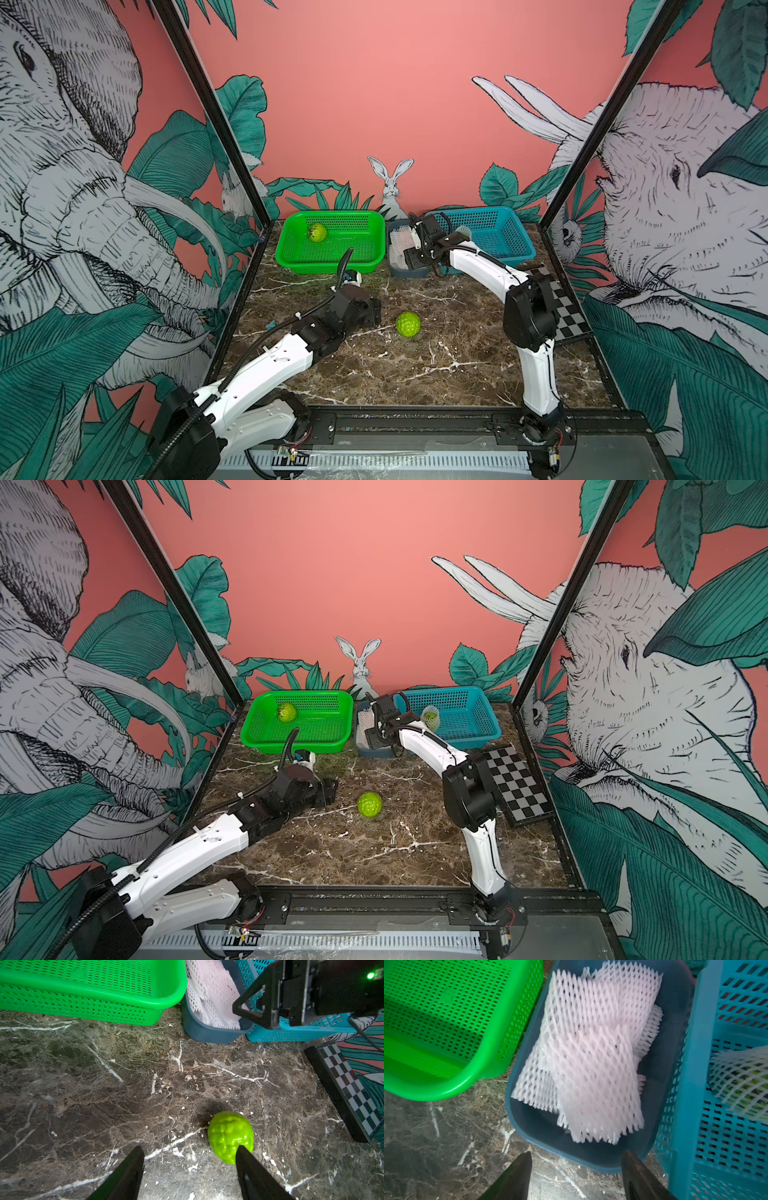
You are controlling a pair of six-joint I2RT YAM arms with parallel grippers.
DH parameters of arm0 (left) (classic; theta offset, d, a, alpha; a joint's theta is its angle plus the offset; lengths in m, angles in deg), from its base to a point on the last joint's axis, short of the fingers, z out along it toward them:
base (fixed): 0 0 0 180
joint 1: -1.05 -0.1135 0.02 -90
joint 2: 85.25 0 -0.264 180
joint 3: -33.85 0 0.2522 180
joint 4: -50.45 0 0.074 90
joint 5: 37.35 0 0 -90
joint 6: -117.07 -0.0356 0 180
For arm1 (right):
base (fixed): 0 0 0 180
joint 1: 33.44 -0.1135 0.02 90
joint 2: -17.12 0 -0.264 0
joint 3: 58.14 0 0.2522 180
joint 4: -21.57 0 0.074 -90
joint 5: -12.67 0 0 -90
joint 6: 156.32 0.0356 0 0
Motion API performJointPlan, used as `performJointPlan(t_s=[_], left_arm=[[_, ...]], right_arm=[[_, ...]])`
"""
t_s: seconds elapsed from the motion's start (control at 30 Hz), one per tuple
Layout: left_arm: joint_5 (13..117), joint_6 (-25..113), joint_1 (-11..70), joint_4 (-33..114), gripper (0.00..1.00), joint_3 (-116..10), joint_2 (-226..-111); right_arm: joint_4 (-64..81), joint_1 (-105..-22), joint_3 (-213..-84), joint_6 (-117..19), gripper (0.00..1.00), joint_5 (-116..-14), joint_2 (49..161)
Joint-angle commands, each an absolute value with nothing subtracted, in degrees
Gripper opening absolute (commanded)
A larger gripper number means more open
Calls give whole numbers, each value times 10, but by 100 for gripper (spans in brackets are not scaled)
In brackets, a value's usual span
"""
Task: Sleeve custard apples in foam nets
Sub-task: Pick up the foam net from the storage box.
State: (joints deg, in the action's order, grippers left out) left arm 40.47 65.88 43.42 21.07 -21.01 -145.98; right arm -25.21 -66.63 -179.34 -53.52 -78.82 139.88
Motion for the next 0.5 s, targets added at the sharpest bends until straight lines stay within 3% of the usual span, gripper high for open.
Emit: performJointPlan(t_s=[0.0, 0.13, 0.37, 0.43, 0.47], left_arm=[[409, 685, 430, 192, 73, -193, -1451], [407, 692, 430, 190, 73, -187, -1450], [401, 694, 427, 189, 73, -186, -1449], [402, 693, 426, 189, 73, -186, -1451], [401, 692, 426, 189, 73, -187, -1452]], right_arm=[[-275, -665, -1846, -550, 70, -817, 1430], [-287, -666, -1883, -561, 62, -837, 1469], [-303, -666, -1910, -576, 31, -838, 1494], [-311, -666, -1921, -578, 33, -837, 1501], [-313, -666, -1923, -580, 41, -836, 1504]])
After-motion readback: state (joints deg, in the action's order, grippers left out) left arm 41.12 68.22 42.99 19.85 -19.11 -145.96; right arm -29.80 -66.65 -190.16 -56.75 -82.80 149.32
